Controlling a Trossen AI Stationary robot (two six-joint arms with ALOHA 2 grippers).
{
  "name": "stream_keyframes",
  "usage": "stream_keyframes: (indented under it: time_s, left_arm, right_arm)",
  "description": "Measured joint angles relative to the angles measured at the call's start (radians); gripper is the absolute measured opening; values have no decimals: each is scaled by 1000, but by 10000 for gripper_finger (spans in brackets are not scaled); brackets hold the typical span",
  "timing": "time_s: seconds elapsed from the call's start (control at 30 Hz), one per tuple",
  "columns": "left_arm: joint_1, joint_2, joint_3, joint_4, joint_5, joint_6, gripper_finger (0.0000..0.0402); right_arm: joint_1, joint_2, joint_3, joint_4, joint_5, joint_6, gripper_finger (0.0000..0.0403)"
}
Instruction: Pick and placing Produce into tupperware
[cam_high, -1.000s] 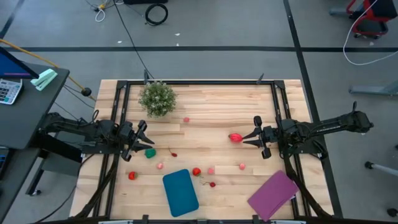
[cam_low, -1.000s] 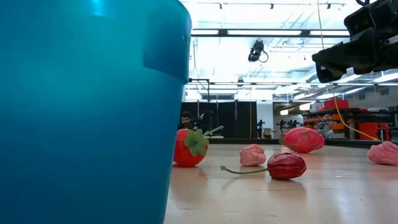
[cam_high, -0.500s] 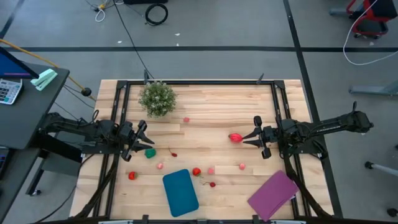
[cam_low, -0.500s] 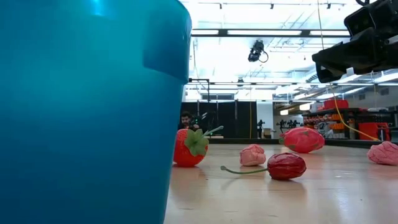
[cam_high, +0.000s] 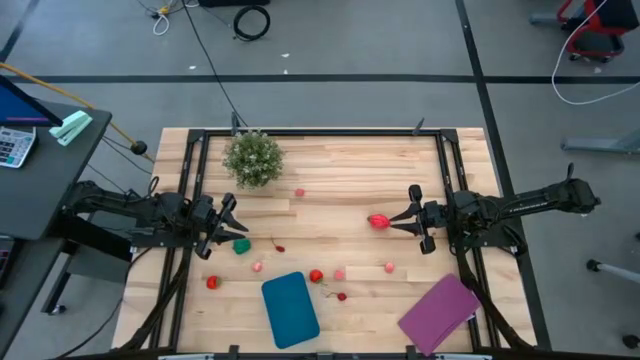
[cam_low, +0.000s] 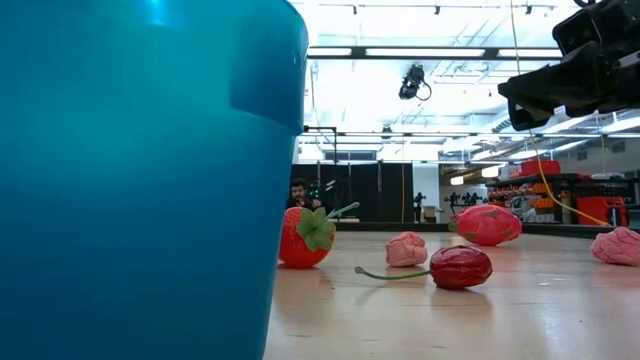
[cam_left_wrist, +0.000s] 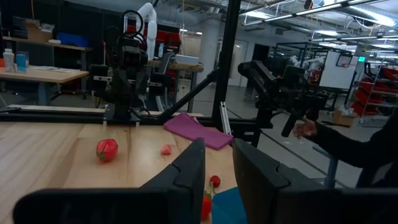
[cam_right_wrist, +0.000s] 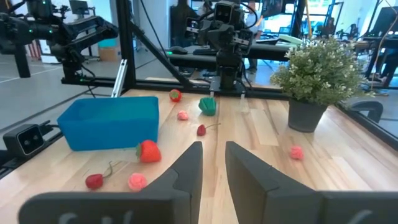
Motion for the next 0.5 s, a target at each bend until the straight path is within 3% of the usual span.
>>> stream_keyframes:
  time_s: [0.5]
  left_arm:
    - [0,0,0,0,0,0,93]
  right_arm:
    - [0,0,0,0,0,-1,77]
